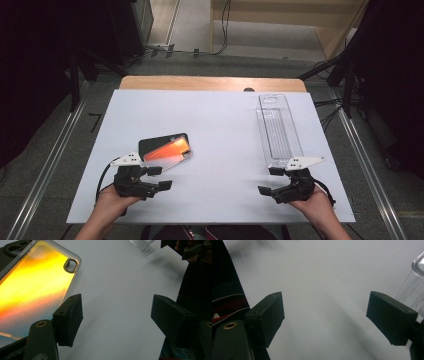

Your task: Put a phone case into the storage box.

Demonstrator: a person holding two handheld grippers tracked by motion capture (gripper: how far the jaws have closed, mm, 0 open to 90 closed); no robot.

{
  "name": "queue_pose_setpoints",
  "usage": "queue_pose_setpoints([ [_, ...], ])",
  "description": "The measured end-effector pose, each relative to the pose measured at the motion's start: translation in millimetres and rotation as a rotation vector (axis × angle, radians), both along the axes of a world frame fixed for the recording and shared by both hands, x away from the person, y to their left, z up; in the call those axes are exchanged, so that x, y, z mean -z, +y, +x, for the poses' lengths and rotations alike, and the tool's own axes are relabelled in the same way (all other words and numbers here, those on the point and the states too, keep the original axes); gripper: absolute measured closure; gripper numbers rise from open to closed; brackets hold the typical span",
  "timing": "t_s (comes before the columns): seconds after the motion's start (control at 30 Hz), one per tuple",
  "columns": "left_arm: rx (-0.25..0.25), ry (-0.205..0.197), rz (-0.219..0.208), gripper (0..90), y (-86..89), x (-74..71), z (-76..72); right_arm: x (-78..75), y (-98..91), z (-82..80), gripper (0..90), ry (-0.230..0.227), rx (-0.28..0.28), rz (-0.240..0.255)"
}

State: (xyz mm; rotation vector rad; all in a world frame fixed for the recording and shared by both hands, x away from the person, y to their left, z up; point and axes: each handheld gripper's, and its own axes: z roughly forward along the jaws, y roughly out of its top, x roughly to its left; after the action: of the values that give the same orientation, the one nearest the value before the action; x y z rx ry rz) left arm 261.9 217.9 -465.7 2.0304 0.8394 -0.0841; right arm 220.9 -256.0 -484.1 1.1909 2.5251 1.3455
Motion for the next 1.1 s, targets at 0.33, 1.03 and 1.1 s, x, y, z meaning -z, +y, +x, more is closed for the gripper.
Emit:
queue_pose_setpoints([
  [0.33, -0.012, 0.002, 0.003, 26.0, 1.1, -2.0, 1.3, 0.3, -1.7, -1.2, 13.0, 0.004, -0.006, -0.002],
  [1.03, -0.002, -0.013, 0.014, 26.0, 4.0, -0.9, 2.9, -0.2, -4.0, 0.3, 12.9, -0.001, -0.006, 0.019],
  [1.1, -0.005, -0.008, 0.012, 26.0, 4.3, -0.6, 3.5, -0.2, -5.0, 0.3, 13.0, 0.000, -0.003, 0.020],
])
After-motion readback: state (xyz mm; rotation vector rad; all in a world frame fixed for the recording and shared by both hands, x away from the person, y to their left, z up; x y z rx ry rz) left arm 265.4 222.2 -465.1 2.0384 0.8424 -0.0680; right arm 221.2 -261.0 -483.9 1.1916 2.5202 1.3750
